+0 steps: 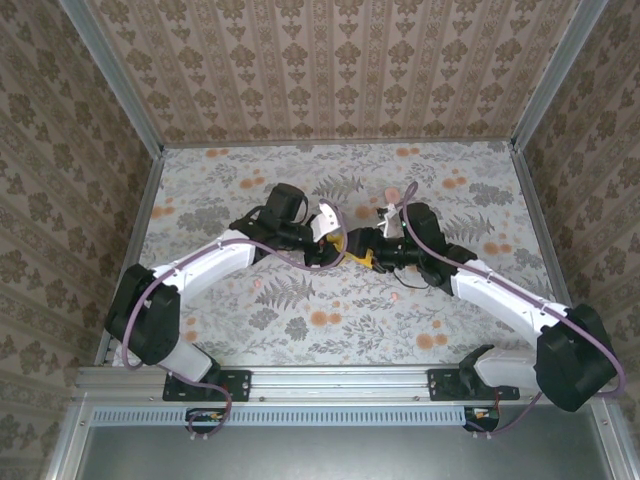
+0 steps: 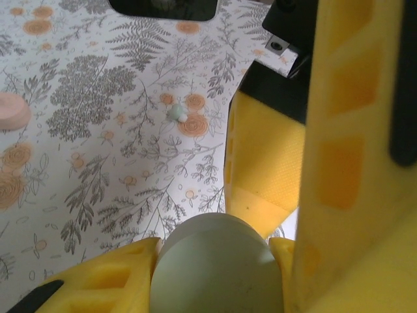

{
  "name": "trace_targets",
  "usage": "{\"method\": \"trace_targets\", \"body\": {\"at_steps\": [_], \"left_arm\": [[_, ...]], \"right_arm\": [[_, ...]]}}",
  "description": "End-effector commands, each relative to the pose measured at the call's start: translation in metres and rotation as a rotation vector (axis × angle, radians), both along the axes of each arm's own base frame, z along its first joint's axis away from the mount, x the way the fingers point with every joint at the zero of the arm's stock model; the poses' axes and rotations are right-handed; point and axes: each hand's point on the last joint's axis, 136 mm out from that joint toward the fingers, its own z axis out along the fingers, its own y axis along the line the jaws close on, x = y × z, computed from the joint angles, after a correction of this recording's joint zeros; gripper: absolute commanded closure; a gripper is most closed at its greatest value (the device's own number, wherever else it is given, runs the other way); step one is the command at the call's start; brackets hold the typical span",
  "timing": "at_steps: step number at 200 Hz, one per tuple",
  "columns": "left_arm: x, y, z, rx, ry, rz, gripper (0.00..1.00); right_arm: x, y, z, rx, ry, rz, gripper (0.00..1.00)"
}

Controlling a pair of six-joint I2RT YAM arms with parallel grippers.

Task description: Insert the wireless bluetooth earbuds into the charging case

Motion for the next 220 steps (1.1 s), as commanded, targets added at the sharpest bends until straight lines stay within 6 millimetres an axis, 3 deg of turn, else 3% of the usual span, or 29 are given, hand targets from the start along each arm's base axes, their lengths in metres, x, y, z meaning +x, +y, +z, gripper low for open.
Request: {"method": "trace_targets", "body": {"at_steps": [1, 42, 73, 139, 150, 183, 220], "left_arm": [[-0.013, -0.011, 0.039, -0.108, -0.051, -0.068, 0.64], [-0.011, -0.01, 0.026, -0.066, -0.025, -0.058, 0.63], [-0.006, -0.011, 0.021, -0.051, -0.012, -0.037, 0.61], [-0.005, -0.01, 0.022, -0.054, -0.015, -0.02, 0.57], [-0.006, -0.009, 0.021, -0.055, -0.021, -0.022, 0.56], [-0.008, -0.006, 0.017, -0.041, -0.028, -0.026, 0.56], [-0.016, -0.006, 0.02, -0.051, -0.011, -0.063, 0.55]], "right_arm": [[-0.007, 0.004, -0.019, -0.055, 0.066, 0.005, 0.44], [-0.007, 0.008, -0.016, -0.073, 0.054, 0.042, 0.67], [-0.004, 0.007, -0.016, -0.079, 0.043, 0.029, 0.78], [0.0, 0.003, -0.003, -0.08, -0.005, 0.008, 0.81], [0.001, 0.004, -0.002, -0.079, -0.003, 0.007, 0.76], [0.006, -0.006, -0.001, -0.102, 0.001, -0.049, 0.41], [0.009, -0.002, 0.003, -0.093, -0.012, -0.031, 0.32]]}}
